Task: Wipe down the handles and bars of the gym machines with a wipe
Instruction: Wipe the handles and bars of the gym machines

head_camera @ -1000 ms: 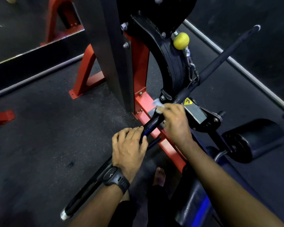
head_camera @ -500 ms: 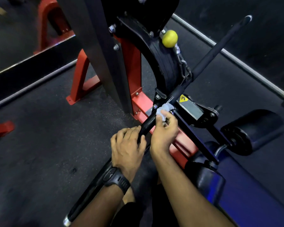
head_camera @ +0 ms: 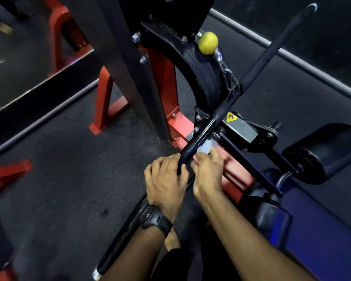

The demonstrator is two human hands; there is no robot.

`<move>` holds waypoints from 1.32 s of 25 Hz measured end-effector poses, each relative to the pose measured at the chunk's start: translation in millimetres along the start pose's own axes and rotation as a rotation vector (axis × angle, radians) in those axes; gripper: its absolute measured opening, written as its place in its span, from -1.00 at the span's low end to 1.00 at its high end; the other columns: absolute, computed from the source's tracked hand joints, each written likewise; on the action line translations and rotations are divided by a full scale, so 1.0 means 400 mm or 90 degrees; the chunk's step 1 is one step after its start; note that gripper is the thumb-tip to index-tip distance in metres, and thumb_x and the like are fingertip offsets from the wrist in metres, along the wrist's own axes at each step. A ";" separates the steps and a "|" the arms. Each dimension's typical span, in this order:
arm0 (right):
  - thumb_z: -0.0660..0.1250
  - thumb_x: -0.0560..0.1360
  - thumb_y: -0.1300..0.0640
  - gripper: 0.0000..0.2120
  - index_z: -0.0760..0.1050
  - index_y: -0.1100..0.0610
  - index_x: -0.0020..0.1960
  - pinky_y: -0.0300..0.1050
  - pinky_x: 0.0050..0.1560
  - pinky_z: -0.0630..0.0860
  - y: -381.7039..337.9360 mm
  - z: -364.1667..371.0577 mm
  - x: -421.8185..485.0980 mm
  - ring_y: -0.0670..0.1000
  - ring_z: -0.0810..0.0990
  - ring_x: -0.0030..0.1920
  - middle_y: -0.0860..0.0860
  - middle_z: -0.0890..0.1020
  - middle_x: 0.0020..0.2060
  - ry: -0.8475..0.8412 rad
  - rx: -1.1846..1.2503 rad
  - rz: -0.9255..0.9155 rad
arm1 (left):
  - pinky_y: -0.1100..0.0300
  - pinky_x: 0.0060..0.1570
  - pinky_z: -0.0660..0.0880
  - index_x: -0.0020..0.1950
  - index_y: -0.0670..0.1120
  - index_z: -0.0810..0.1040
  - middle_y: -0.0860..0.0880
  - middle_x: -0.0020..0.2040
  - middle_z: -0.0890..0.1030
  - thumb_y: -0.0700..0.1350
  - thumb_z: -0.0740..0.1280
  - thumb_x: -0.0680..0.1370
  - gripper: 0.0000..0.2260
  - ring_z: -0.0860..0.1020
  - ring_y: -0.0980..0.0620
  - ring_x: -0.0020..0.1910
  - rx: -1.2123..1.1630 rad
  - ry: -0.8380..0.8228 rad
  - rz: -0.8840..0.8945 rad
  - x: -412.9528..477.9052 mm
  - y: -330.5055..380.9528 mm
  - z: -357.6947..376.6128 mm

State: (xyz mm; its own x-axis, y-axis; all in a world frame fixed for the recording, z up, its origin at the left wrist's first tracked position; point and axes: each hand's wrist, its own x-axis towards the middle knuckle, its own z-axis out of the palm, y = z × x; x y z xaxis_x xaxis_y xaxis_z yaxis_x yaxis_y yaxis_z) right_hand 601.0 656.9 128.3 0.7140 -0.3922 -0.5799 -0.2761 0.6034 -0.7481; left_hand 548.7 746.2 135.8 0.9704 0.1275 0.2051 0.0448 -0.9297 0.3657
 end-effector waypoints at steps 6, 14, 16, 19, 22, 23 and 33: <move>0.14 0.60 0.40 -0.73 0.52 0.16 -0.12 -0.38 -0.27 0.48 -0.024 0.008 0.042 -0.16 0.45 -0.30 -0.05 0.52 -0.30 0.025 -0.039 -0.069 | -0.02 0.14 0.44 0.14 -0.01 0.63 0.09 0.05 0.66 0.05 0.20 0.51 -0.68 0.53 0.01 0.08 -0.023 -0.016 -0.002 0.003 0.014 -0.003; 0.18 0.65 0.18 -0.73 0.45 0.12 -0.22 -0.29 -0.27 0.46 -0.040 0.009 0.065 -0.13 0.40 -0.37 -0.04 0.44 -0.40 0.011 -0.032 0.001 | -0.05 0.14 0.45 0.15 -0.04 0.63 0.06 0.05 0.66 0.01 0.28 0.50 -0.72 0.54 -0.03 0.09 -0.027 -0.024 -0.006 0.010 0.022 -0.005; 0.19 0.64 0.23 -0.75 0.45 0.13 -0.21 -0.35 -0.30 0.48 -0.056 0.013 0.071 -0.16 0.40 -0.41 -0.05 0.44 -0.41 0.030 -0.001 0.028 | -0.06 0.14 0.45 0.14 -0.04 0.63 0.05 0.05 0.66 -0.01 0.30 0.51 -0.74 0.54 -0.03 0.08 -0.030 -0.027 -0.005 0.016 0.024 -0.003; 0.18 0.64 0.25 -0.71 0.39 0.06 -0.25 -0.36 -0.47 0.31 -0.090 0.028 0.112 -0.15 0.29 -0.45 0.00 0.38 -0.38 0.059 -0.009 -0.015 | -0.09 0.15 0.45 0.16 -0.05 0.62 0.04 0.06 0.66 -0.08 0.42 0.50 -0.76 0.54 -0.05 0.09 -0.035 -0.027 -0.015 0.016 0.024 -0.003; 0.16 0.65 0.21 -0.69 0.39 0.08 -0.27 -0.35 -0.42 0.37 -0.075 0.020 0.116 -0.14 0.32 -0.42 -0.01 0.39 -0.40 0.020 -0.023 -0.004 | -0.09 0.15 0.44 0.16 -0.05 0.62 0.03 0.05 0.66 -0.08 0.44 0.49 -0.75 0.54 -0.05 0.09 -0.044 -0.034 -0.021 0.022 0.026 -0.009; 0.17 0.65 0.21 -0.68 0.37 0.07 -0.29 -0.35 -0.43 0.35 -0.072 0.021 0.123 -0.13 0.32 -0.42 -0.04 0.39 -0.41 0.030 -0.033 -0.020 | -0.09 0.15 0.44 0.16 -0.05 0.62 0.04 0.06 0.66 -0.08 0.44 0.49 -0.75 0.54 -0.05 0.09 -0.043 -0.038 -0.021 0.023 0.027 -0.007; 0.28 0.56 0.25 -0.90 0.57 0.24 -0.03 -0.34 0.00 0.35 -0.103 0.005 0.116 -0.10 0.42 -0.08 0.00 0.51 -0.09 0.033 -0.465 -0.461 | -0.12 0.13 0.47 0.15 -0.06 0.63 0.02 0.05 0.66 -0.10 0.46 0.47 -0.74 0.56 -0.07 0.07 -0.049 -0.022 -0.023 0.028 0.034 -0.002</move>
State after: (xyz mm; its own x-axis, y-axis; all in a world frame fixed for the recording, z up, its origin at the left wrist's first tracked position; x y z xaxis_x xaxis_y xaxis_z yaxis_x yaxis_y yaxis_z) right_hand 646.8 615.4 132.9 0.8410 -0.5339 0.0878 -0.1270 -0.3526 -0.9271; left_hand 559.9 735.3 143.7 0.9762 0.1468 0.1595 0.0626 -0.8955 0.4406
